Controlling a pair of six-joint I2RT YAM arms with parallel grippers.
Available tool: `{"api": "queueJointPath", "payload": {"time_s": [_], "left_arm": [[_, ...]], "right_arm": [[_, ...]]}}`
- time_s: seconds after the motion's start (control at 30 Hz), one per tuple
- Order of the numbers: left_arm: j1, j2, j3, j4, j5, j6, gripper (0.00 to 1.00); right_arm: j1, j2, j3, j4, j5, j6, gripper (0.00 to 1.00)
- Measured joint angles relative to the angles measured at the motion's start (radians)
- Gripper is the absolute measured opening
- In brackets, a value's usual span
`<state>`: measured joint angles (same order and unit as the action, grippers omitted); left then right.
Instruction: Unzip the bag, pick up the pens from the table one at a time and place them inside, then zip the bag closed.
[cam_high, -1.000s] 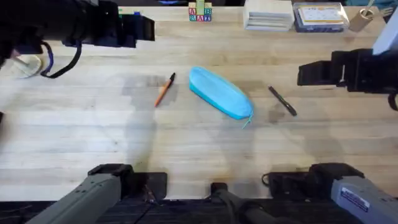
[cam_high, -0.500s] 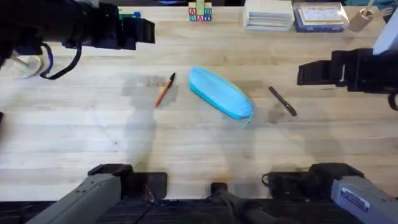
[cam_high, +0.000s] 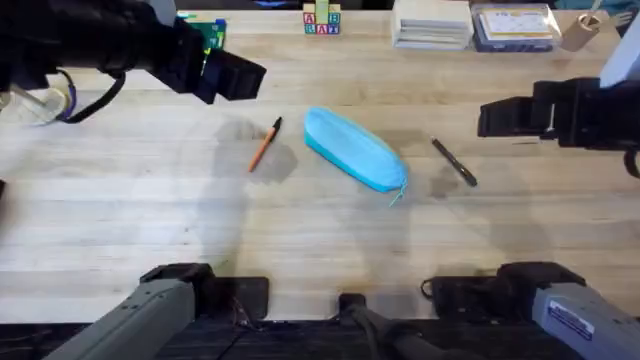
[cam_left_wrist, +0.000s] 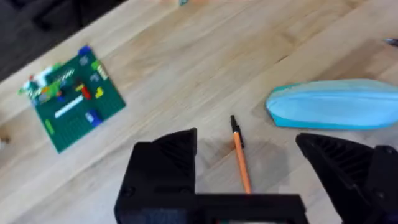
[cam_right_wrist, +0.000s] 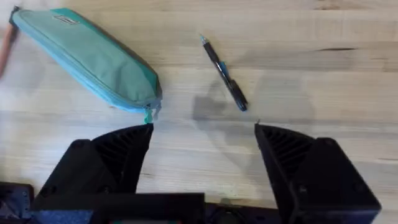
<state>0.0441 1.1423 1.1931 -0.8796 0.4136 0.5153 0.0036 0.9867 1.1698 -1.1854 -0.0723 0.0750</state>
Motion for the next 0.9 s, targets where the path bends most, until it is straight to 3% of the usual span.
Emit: {"api": "queueJointPath", "payload": {"time_s": [0.2,0.53,0.67,0.9], "left_arm": [[0.049,0.049,0.000,-0.019,0.175,0.178,0.991],[0.051,0.189,0.062,-0.084,0.344,0.370,0.991],[0.051,0.271,0.159,-0.199,0.388,0.469,0.991],[0.051,0.430,0.368,-0.520,0.427,0.721,0.991]], "right_arm": [[0.000,0.000,0.000,0.000,0.000,0.000,0.998],[0.000,0.000,0.000,0.000,0.000,0.000,0.998],[0.000,0.000,0.000,0.000,0.000,0.000,0.998],[0.000,0.000,0.000,0.000,0.000,0.000,0.997]]}}
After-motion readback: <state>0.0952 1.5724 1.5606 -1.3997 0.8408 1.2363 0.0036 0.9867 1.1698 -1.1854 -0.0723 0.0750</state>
